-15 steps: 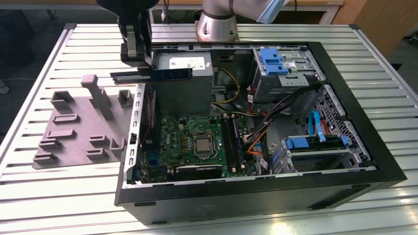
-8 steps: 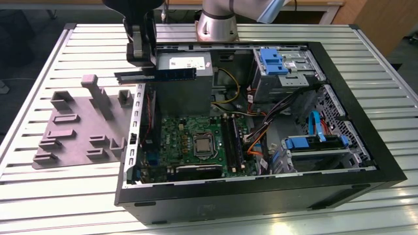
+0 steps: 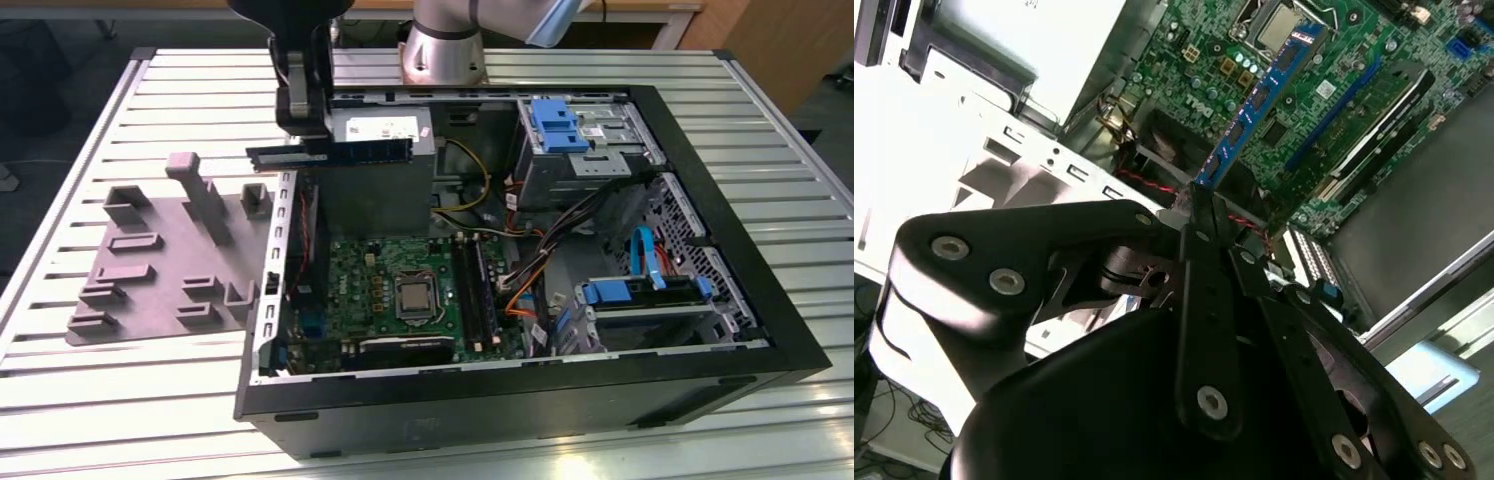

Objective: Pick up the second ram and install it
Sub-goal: 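Pick up the second ram and move it above second insertion slot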

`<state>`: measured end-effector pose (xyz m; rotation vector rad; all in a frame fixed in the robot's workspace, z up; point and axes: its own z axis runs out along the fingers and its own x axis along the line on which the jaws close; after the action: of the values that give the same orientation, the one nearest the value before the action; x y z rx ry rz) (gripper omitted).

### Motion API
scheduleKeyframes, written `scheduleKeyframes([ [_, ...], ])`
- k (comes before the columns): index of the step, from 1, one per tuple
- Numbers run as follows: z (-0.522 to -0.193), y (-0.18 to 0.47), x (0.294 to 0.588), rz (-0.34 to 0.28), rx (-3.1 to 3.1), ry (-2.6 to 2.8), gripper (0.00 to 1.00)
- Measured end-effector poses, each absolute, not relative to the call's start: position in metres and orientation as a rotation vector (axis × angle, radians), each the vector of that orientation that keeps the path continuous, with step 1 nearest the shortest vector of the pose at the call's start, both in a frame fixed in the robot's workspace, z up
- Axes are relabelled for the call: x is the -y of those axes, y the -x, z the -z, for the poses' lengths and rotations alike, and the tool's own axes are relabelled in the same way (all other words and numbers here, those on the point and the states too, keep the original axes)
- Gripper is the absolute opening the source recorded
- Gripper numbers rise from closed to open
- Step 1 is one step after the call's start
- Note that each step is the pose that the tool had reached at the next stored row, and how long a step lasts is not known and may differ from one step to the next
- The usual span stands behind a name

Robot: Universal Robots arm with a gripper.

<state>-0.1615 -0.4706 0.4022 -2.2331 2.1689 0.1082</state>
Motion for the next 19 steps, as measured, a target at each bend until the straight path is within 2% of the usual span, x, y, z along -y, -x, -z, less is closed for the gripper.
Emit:
scheduleKeyframes([
  [19, -0.402, 0.138, 0.471, -0.108, -2.169, 2.233, 0.11],
])
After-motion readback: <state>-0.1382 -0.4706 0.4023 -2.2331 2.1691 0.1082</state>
